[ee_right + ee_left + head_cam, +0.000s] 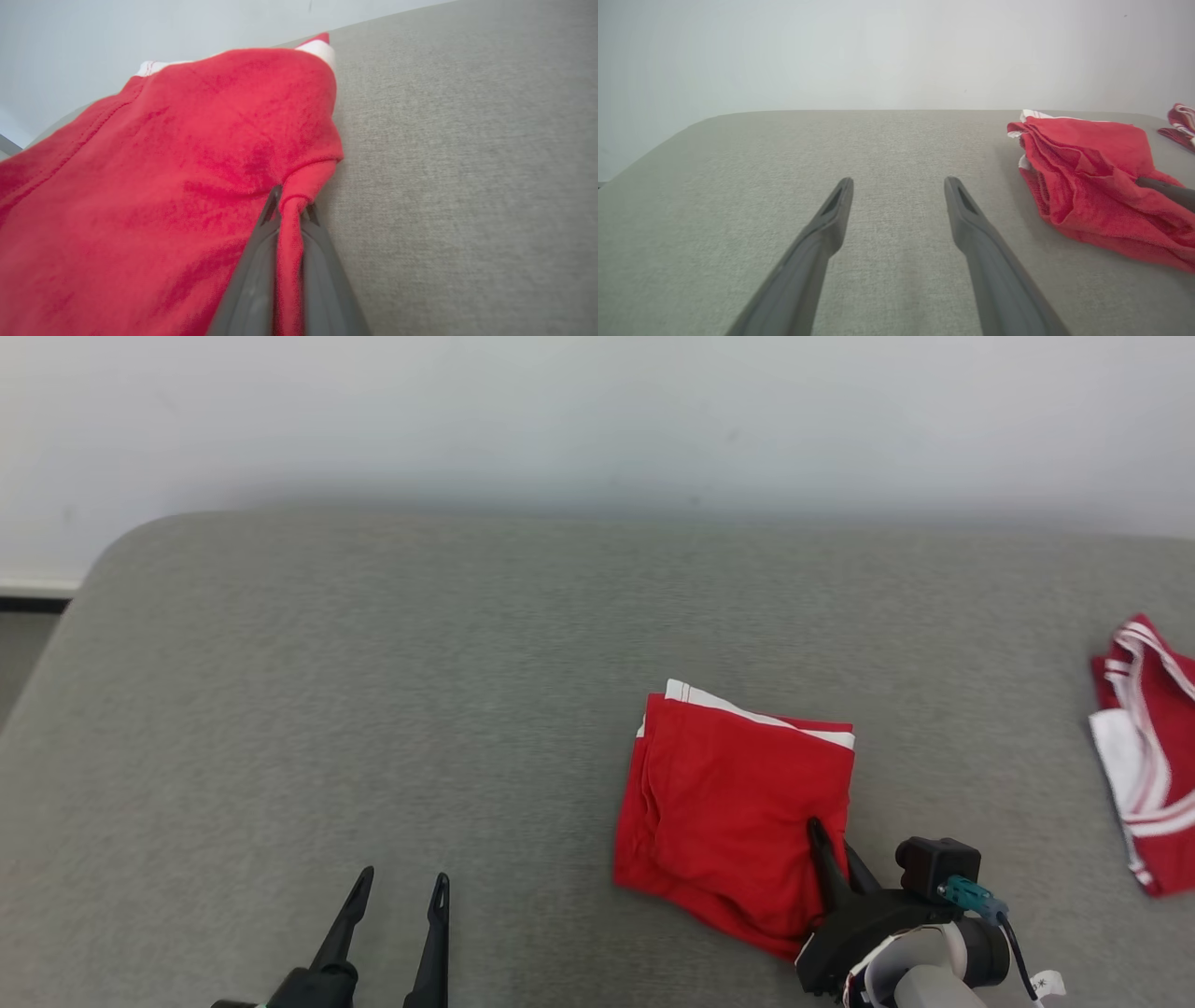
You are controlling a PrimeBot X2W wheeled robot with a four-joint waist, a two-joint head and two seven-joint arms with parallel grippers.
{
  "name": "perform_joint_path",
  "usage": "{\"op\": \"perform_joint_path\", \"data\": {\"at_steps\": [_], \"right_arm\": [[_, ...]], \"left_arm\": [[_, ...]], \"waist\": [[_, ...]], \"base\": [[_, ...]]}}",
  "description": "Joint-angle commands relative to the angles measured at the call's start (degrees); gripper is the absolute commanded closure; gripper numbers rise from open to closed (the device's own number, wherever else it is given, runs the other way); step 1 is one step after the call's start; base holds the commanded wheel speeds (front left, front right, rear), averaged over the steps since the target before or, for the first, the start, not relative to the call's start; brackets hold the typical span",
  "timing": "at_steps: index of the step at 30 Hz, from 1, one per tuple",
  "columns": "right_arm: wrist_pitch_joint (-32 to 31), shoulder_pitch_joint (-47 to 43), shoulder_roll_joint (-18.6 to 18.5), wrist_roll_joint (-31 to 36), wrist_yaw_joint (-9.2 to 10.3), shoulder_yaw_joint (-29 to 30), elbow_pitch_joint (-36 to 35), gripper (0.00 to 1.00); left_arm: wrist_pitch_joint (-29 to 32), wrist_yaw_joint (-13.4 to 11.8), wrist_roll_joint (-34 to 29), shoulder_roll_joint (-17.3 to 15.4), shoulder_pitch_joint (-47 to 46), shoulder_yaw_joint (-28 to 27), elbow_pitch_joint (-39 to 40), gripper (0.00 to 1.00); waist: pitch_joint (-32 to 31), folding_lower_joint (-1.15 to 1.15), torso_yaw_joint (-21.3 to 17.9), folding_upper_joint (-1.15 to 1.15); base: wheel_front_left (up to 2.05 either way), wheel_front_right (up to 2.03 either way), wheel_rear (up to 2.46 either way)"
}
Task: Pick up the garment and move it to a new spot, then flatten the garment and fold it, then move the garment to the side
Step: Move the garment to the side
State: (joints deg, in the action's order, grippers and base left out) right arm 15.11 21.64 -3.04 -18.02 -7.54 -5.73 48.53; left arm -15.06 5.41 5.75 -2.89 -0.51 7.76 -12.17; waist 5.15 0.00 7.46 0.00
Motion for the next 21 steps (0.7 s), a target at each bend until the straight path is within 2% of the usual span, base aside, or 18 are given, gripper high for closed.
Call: {"op": "perform_joint_path", "data": {"at_steps": [1, 4, 5, 13, 21], "right_arm": [[0.0, -0.5, -0.2, -0.2, 0.15, -0.2, -0.3, 1.00], [0.0, -0.5, -0.3, -0.8, 0.15, -0.7, -0.8, 1.00], [0.0, -0.5, -0.3, -0.8, 0.15, -0.7, -0.8, 1.00], [0.0, 0.5, -0.1, -3.1, 0.15, -3.0, -1.7, 1.00], [0.0, 1.6, 0.1, -4.5, 0.15, -5.4, -2.5, 1.00]], "left_arm": [[-0.1, -0.1, 0.4, 0.0, -0.5, 0.1, -0.1, 0.00], [-0.1, -0.1, -0.1, 0.0, -1.9, 0.7, -0.4, 0.00], [-0.1, -0.1, -0.1, 0.0, -1.9, 0.7, -0.4, 0.00], [-0.1, -0.2, -0.5, 0.0, -3.8, 0.6, -0.7, 0.00], [-0.1, 0.3, -1.7, -0.1, -6.1, -0.1, -1.1, 0.00]], "waist": [[-0.2, 0.00, -6.6, 0.00], [0.3, 0.00, -12.2, 0.00], [0.3, 0.00, -12.2, 0.00], [2.3, 0.00, -23.5, 0.00], [4.6, 0.00, -32.1, 0.00]], "base": [[0.00, 0.00, 0.00], [0.00, 0.00, 0.00], [0.00, 0.00, 0.00], [0.00, 0.00, 0.00], [0.00, 0.00, 0.00]]}}
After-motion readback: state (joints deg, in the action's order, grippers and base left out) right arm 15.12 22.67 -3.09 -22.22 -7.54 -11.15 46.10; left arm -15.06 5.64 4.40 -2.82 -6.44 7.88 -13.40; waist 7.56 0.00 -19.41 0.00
